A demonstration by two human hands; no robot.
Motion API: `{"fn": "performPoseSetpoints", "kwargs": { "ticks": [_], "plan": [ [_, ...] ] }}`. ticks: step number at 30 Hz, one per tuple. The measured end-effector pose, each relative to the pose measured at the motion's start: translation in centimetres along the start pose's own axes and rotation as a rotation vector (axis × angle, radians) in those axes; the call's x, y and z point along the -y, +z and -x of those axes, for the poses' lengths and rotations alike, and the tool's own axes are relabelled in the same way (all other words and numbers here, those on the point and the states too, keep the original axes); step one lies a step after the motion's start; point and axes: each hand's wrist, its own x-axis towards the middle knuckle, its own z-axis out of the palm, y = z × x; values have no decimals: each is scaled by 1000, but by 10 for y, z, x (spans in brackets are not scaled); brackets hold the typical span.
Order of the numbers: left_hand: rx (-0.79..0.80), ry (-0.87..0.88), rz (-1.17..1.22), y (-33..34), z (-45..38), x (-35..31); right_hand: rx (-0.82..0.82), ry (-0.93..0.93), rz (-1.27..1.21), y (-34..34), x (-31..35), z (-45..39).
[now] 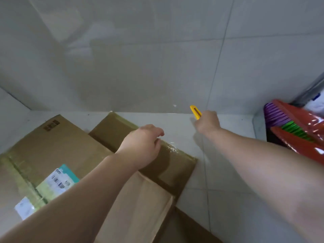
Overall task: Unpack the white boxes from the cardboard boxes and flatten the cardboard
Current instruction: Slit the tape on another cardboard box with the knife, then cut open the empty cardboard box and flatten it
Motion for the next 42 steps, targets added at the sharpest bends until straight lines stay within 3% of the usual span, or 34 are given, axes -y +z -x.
{"fn": "performPoseSetpoints", "kwargs": {
  "ticks": [8, 18, 22, 27, 29, 32, 36, 42],
  "plan": [
    [36, 1, -84, 35, -26, 13, -130, 261, 79, 47, -75, -47],
    [27, -5, -110, 37, -35, 25, -106, 297, 57, 68, -74, -59],
    [6, 7, -114, 17, -23, 30, -109, 63, -31, 57, -22, -45],
    [-137, -60, -131, -31, 57, 76, 74, -645, -218, 41, 97, 55],
    [-49, -107, -192, -44, 104, 108, 232, -903, -161, 38, 131, 121],
    [144, -142, -224, -48, 158, 143, 405, -1139, 92, 53, 162, 210],
    [213, -112, -215, -33, 190, 165, 468, -1123, 392, 88, 179, 275],
    [216, -32, -213, -25, 202, 171, 463, -1005, 563, 103, 184, 300]
  ]
}}
